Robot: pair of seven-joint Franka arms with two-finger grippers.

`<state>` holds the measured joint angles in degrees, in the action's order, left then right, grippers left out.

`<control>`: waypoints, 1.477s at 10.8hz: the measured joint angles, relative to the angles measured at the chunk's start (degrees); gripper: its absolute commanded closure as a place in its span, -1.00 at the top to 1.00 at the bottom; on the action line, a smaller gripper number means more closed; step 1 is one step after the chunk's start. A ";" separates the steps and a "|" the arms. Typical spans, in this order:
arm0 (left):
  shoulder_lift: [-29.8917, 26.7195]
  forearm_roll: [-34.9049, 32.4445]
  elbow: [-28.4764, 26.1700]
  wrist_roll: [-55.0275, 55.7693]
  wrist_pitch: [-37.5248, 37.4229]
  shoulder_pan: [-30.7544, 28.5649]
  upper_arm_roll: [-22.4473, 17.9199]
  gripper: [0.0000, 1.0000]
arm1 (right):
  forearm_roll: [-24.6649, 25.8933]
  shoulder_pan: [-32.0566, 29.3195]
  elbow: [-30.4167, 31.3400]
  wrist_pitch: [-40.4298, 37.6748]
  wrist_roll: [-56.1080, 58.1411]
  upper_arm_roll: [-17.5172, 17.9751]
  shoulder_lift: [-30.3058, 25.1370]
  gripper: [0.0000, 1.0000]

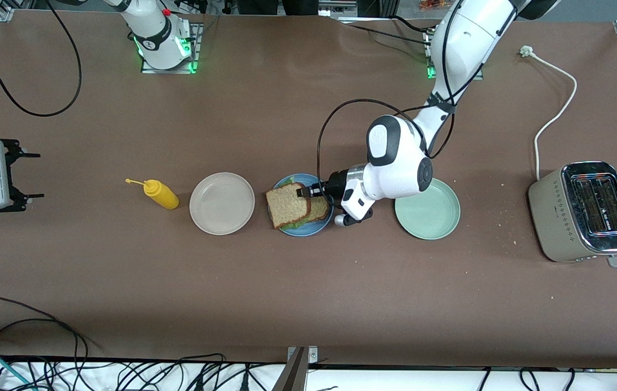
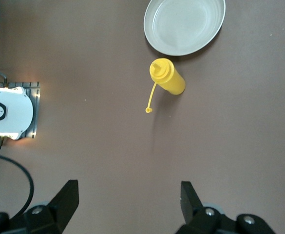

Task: Make sandwich in blue plate with both arms

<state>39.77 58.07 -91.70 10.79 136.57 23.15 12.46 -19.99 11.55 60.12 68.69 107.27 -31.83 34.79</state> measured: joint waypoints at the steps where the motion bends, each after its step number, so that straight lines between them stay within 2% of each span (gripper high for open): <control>1: 0.27 0.00 0.02 -0.10 0.03 0.02 -0.41 1.00 | 2.00 0.89 -0.11 0.08 -0.62 -0.01 -0.58 0.89; 5: 1.10 0.00 -0.48 -8.09 -0.11 -0.36 -3.53 1.00 | 4.04 2.56 -0.56 0.66 -1.03 -0.01 -0.78 0.89; 8: 1.39 0.00 -0.81 -9.17 -0.14 -0.42 -3.75 1.00 | 4.71 2.57 -0.58 0.70 -1.94 -0.22 -0.77 0.93; 9: 1.30 0.00 -0.68 -9.35 -0.14 -0.40 -3.74 1.00 | 4.73 2.60 -0.59 0.70 -3.50 -0.22 -0.78 1.00; 11: -0.30 -0.01 -0.58 -9.73 -0.07 -1.43 -4.08 1.00 | 7.07 2.80 -0.96 0.85 -9.65 0.55 -1.38 1.00; 13: -5.69 -1.29 -3.27 -10.02 -0.56 -6.16 -4.63 1.00 | 11.31 2.64 -0.19 2.65 -18.32 3.97 -3.90 1.00; 16: -17.81 -1.83 -11.49 -10.57 -2.62 -11.60 -7.78 1.00 | 15.32 0.28 8.28 7.43 -34.93 10.77 -11.84 1.00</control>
<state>21.96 56.24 -103.19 0.22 133.95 11.55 4.69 -4.67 11.83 68.40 76.11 72.33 -21.06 22.95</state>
